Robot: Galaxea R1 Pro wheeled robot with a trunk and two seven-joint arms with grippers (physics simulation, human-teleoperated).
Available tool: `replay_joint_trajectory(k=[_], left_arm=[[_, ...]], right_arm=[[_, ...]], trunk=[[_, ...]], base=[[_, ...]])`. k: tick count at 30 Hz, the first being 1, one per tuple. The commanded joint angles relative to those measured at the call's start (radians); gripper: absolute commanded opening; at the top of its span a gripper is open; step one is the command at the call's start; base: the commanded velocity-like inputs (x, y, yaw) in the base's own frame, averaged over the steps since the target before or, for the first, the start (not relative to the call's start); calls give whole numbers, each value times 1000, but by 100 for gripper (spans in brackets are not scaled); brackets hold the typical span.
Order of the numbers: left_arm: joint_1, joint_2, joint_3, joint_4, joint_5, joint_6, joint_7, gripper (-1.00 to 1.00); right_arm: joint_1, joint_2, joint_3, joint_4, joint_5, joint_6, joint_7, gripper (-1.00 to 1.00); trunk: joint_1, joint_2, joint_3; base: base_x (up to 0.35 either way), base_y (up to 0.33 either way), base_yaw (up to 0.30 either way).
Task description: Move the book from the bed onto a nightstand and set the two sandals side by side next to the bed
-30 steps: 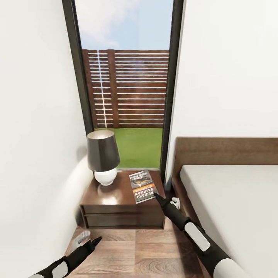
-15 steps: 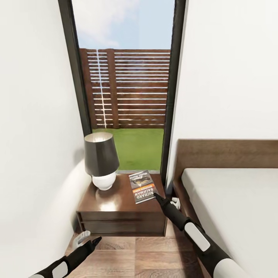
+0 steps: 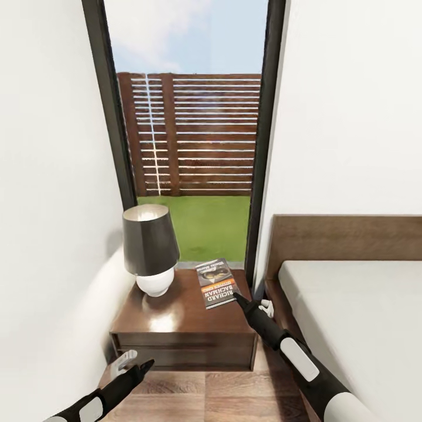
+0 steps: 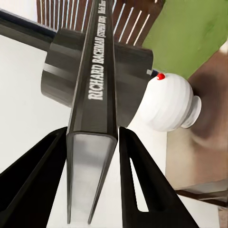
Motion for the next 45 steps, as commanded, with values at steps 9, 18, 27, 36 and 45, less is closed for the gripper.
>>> replay_joint_trajectory(k=[9, 18, 27, 36, 45], left_arm=[[-1, 0, 9, 1, -6, -2, -4, 100], [-1, 0, 8, 1, -6, -2, -5, 100], [-1, 19, 8, 1, -6, 2, -11, 100], [-1, 37, 6, 2, -6, 11, -15, 100], [35, 76, 7, 3, -6, 1, -167, 100]], right_arm=[[-1, -1, 1, 21, -15, 5, 2, -100], [-1, -1, 0, 24, -15, 5, 2, -100], [-1, -2, -3, 24, -16, 5, 3, -100], [-1, -8, -3, 24, -14, 7, 4, -100], [-1, -7, -1, 24, -17, 5, 5, -100]], trunk=[[0, 0, -1], [0, 0, -1], [0, 0, -1], [0, 0, -1], [0, 0, -1]], base=[[114, 0, 0], [13, 0, 0], [1, 0, 0], [0, 0, 0], [0, 0, 0]])
